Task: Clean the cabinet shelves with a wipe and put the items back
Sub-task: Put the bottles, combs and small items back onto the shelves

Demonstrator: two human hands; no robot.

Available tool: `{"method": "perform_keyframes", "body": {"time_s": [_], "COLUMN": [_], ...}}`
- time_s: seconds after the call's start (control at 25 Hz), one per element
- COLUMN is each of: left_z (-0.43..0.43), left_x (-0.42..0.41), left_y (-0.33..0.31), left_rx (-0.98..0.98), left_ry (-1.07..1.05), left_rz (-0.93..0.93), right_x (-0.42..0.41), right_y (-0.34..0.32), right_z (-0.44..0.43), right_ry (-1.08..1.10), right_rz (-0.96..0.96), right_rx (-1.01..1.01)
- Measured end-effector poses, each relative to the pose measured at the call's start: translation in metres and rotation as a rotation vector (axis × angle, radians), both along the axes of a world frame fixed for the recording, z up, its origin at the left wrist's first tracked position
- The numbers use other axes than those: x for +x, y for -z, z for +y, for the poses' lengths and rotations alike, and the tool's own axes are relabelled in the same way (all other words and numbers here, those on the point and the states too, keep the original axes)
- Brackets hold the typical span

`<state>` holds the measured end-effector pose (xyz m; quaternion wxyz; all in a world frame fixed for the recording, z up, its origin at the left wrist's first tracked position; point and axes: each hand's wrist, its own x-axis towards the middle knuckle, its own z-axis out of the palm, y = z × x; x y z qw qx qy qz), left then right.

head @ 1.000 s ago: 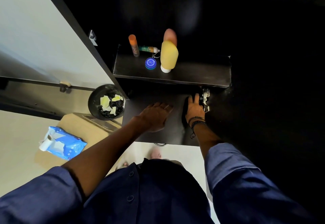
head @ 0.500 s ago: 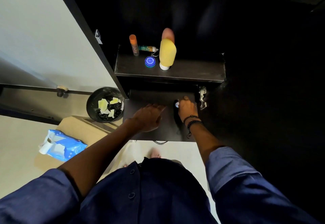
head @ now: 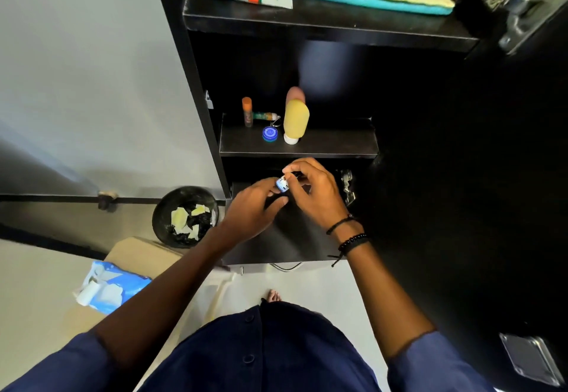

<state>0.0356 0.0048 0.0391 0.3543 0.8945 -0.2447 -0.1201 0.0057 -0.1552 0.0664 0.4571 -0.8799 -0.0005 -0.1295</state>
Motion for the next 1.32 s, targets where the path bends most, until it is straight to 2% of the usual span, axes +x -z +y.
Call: {"method": "perform_keyframes", "body": {"time_s": [0.2,0.28,0.36,0.48,0.6,0.88,1.12,1.32], "left_z": [0.003,0.005,0.005,0.004,0.001,0.001,0.009,0.017], "left_x": [-0.008,-0.011,-0.012,-0.012,-0.004,0.020,0.025,0.031], "left_y": [-0.047,-0.063,-0.078,-0.105,-0.133,-0.172,-0.165,-0.162], "left_rx": [-0.262,-0.365,-0.480,-0.563,-0.597,-0.555,-0.472,-0.365], "left_ry": [-0.070,-0.102,-0.136,-0.174,-0.161,-0.176,-0.139,-0.104], "left_rz": [-0.068,-0.087,-0.110,-0.189,-0.251,-0.376,-0.323,-0.312], "right_x": [-0.008,-0.011,-0.014,-0.013,-0.007,0.038,0.081,0.093], "right_y": [-0.050,-0.069,-0.090,-0.121,-0.148,-0.217,-0.227,-0.219], "right_z": [0.011,0.017,0.026,0.036,0.038,0.026,0.017,0.015], "right_ry": [-0.020,0.002,0.053,0.074,0.100,0.286,0.420,0.475], "right_rz": [-0.089,-0.165,-0.216,-0.200,-0.219,-0.484,-0.499,-0.448], "right_rx": [-0.016,0.044,0.196,0.541,0.625,0.495,0.212,0.096]}}
